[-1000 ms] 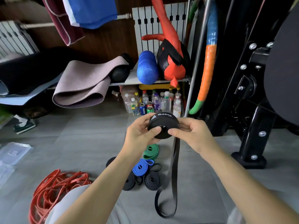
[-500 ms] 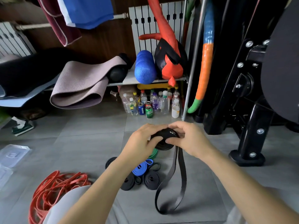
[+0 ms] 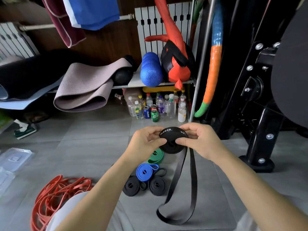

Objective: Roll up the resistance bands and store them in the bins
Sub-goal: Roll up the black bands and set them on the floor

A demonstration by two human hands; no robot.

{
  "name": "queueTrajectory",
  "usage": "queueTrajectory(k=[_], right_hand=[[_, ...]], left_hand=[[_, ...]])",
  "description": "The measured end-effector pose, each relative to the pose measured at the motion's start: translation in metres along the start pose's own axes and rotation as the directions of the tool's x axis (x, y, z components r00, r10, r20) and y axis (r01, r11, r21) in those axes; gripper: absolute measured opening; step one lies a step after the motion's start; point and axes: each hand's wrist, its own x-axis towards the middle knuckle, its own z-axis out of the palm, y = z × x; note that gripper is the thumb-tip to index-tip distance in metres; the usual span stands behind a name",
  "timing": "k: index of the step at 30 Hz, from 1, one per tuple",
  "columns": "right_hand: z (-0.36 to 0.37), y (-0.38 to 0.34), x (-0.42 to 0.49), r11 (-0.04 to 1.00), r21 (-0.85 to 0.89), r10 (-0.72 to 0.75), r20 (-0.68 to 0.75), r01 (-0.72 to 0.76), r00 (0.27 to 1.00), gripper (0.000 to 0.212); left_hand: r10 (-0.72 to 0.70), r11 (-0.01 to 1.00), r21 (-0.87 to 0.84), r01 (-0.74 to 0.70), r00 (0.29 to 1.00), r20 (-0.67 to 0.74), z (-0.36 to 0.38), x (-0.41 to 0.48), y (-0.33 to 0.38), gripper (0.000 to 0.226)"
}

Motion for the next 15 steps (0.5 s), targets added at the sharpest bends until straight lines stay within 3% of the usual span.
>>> queueTrajectory(k=[4, 7, 11, 15], right_hand=[[0.008, 0.003, -0.001, 0.997, -0.052, 0.067, 0.05, -0.064, 0.997, 0.032], [0.006, 0.002, 0.0, 0.996, -0.053, 0.07, 0.012, -0.069, 0.997, 0.032], [-0.001, 0.001, 0.001, 0.999, -0.005, 0.053, -0.019, -0.053, 0.998, 0.031], [0.002, 0.001, -0.001, 0.991, 0.12, 0.058, -0.029, -0.054, 0.998, 0.029]], left_hand=[[0.06, 0.971, 0.226, -0.078, 0.994, 0.088, 0.007, -0.006, -0.004, 0.069], [0.126, 0.96, 0.251, -0.125, 0.992, 0.013, 0.01, -0.007, -0.002, 0.067], [0.096, 0.993, -0.048, -0.104, 0.986, -0.133, 0.009, -0.006, 0.003, 0.058], [0.023, 0.909, -0.405, -0.105, 0.979, -0.201, 0.007, -0.007, 0.008, 0.047]])
